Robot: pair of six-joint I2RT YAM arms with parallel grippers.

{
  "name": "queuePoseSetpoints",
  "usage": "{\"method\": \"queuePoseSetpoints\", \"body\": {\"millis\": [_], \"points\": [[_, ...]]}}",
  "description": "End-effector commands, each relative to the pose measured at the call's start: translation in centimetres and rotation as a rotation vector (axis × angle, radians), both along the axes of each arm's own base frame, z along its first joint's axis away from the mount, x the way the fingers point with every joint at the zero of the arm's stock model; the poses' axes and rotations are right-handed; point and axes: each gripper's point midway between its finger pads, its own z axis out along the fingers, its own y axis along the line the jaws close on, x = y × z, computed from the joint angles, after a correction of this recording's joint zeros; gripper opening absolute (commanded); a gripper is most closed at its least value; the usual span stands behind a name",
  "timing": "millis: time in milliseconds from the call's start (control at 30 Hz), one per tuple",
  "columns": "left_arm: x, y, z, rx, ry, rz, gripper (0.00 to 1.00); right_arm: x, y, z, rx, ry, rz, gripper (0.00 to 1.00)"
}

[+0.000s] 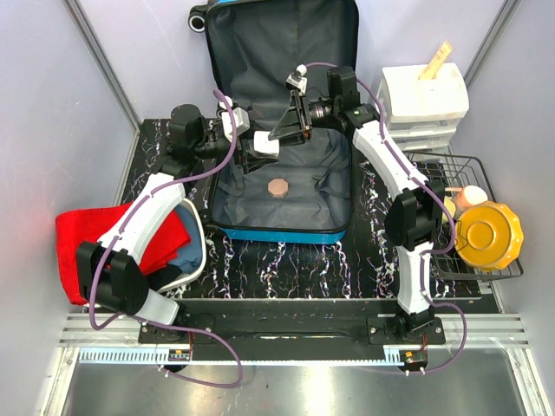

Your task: Open, take out, and arrange the luggage

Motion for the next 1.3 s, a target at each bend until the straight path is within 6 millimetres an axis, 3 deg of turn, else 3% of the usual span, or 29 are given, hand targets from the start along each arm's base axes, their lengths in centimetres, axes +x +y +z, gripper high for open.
{"method": "queuePoseSetpoints", "body": {"millis": [0,133,167,233,267,333,433,467,533,600,633,767,1000,1033,1167,1267], "points": [[1.4,0.6,2.4,-0.001,-0.102,0.074,0.84,-0.3,-1.7,3.9,0.048,-0.075,0.004,0.04],[2.0,2.5,2.7,-0.019,-0.071,0.151,0.93,3.9,-5.5,5.7,0.046,-0.135,-0.18,0.0],[2.1,2.8,2.7,-0.023,-0.057,0.161,0.94,6.0,-7.6,6.1,0.038,-0.152,-0.277,0.0],[2.6,3.7,2.7,-0.035,-0.022,0.189,0.95,8.2,-10.5,6.9,0.026,-0.187,-0.405,0.0],[2.7,3.9,2.6,-0.036,-0.012,0.192,0.95,11.1,-13.9,6.7,-0.001,-0.197,-0.56,0.0],[2.8,4.2,2.6,-0.039,0.002,0.2,0.95,14.3,-18.1,7.3,-0.039,-0.245,-0.77,0.0],[2.7,4.2,2.4,-0.037,0.016,0.199,0.96,18.8,-27.8,8.2,-0.127,-0.36,-1.119,0.0],[2.6,4.2,2.4,-0.038,0.017,0.199,0.96,19.7,-30.0,8.2,-0.156,-0.394,-1.194,0.0],[2.6,4.3,2.4,-0.042,0.03,0.204,0.96,21.7,-36.7,8.1,-0.216,-0.416,-1.435,0.0],[2.6,4.3,2.2,-0.04,0.039,0.205,0.96,22.5,-40.2,8.7,-0.205,-0.46,-1.545,0.0],[2.5,4.3,2.1,-0.039,0.043,0.207,0.96,23.1,-41.9,7.8,-0.234,-0.441,-1.633,0.0],[2.7,4.5,1.7,-0.033,0.063,0.223,0.96,24.1,-43.0,6.2,-0.241,-0.379,-1.692,0.0],[3.1,4.6,1.2,-0.03,0.095,0.244,0.96,23.6,-42.0,4.7,-0.244,-0.232,-1.816,0.0],[3.1,4.5,1.3,-0.032,0.093,0.241,0.96,23.6,-42.0,3.3,-0.242,-0.169,-1.847,0.0],[3.5,4.4,1.3,-0.035,0.105,0.243,0.96,23.0,-40.1,1.6,-0.269,-0.117,-1.855,0.0],[3.8,4.3,1.4,-0.035,0.109,0.24,0.96,22.9,-40.2,0.3,-0.291,-0.082,-1.875,0.01]]}}
